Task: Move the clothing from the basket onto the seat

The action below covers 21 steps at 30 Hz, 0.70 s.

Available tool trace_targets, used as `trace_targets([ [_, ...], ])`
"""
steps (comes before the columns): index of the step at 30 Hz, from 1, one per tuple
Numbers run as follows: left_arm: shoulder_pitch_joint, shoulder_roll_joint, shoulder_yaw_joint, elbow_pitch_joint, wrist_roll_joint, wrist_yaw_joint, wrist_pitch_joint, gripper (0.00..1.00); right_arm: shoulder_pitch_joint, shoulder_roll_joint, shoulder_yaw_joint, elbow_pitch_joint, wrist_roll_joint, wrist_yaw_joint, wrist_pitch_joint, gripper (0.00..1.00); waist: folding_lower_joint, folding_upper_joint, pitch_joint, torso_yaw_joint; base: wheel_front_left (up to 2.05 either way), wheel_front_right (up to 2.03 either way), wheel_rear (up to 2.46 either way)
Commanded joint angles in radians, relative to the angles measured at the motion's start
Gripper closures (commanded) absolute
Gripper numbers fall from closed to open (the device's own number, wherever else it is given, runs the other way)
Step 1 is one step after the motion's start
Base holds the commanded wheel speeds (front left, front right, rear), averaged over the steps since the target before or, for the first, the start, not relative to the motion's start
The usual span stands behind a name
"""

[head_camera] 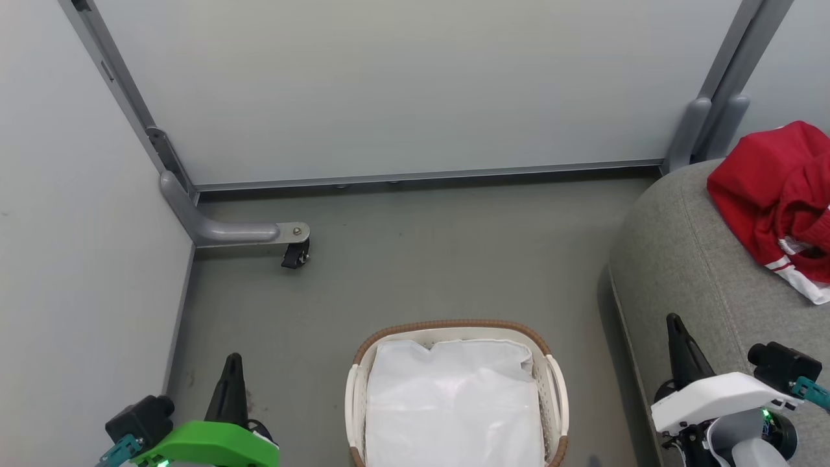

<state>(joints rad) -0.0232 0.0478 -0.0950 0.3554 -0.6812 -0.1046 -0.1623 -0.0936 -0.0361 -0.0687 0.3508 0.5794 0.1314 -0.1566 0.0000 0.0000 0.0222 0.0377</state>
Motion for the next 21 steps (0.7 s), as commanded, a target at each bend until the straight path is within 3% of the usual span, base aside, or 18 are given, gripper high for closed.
trace_targets([
  [1,-0.030,0.006,0.011,-0.021,-0.034,-0.004,0.007,1.00,-0.014,-0.007,-0.005,-0.021,0.039,0.000,0.010,1.00,0.0000,0.0000,0.000,0.000,0.00,0.00,0.00],
  [21,-0.049,0.009,0.065,-0.048,-0.298,-0.011,0.082,1.00,-0.016,-0.010,-0.017,-0.047,0.327,0.000,0.086,1.00,0.0000,0.0000,-0.004,-0.008,0.00,0.00,0.00],
])
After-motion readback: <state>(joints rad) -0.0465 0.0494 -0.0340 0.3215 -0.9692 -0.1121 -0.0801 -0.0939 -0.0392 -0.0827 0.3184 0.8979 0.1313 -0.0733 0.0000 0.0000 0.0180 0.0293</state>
